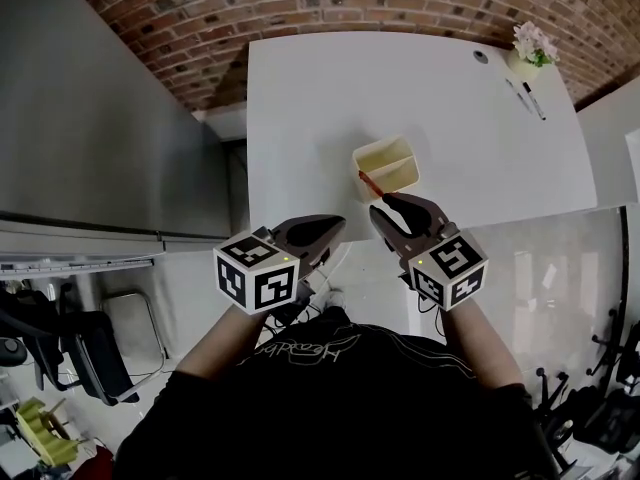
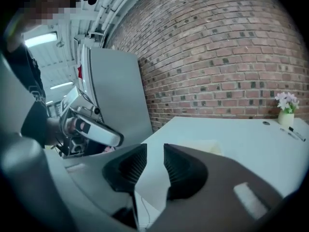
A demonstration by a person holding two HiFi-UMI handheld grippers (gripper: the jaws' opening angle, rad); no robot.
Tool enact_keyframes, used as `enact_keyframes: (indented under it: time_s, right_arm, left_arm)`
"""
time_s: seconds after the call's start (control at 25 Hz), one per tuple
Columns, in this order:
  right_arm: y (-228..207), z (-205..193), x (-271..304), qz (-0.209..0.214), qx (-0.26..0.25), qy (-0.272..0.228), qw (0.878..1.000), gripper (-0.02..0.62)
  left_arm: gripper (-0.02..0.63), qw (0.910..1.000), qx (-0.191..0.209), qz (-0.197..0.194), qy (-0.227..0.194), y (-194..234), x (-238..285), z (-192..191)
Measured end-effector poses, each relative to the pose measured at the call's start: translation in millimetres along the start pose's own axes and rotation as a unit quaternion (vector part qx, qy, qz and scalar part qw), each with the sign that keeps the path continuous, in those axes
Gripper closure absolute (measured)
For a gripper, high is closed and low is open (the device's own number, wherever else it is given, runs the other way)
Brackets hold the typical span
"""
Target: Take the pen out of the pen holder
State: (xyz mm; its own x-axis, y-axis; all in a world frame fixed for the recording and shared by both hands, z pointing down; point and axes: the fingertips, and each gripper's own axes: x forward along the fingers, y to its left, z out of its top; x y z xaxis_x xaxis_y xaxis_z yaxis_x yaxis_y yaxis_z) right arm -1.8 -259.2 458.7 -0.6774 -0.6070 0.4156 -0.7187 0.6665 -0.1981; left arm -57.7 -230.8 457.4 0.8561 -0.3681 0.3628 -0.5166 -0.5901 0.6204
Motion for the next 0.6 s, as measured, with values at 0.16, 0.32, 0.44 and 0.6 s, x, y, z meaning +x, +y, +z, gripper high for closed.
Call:
enact_keyframes:
  time_s: [0.16,0.32,0.44,0.6]
  right_arm:
    - [-9.6,-5.3,14.7,-0.015,-0.021,0.016,1.000,0.485]
    - [-22.0,-9.9,28.0,-0.034,-0.052,0.028,0.998,0.485]
    - [-27.3,-15.5,36.9,-0.038,-0.067,0.046,0.996,0.486]
    - [-29.2,-18.3,48.4,-0.045,-0.090,0.057,0.993,0.486]
  left_arm:
    - [0.603,0.9999,-0.010,0.001,0.001,8.7,0.2,-2.0]
    - [0.603,0.9998,-0.021,0.007,0.000,18.2,-0.3,-4.6]
    - [0.603,0.9995,-0.030,0.011,0.001,25.5,-0.1,-7.5]
    - [0.602,0.9994,-0.032,0.013,0.004,30.1,-0.3,-9.4]
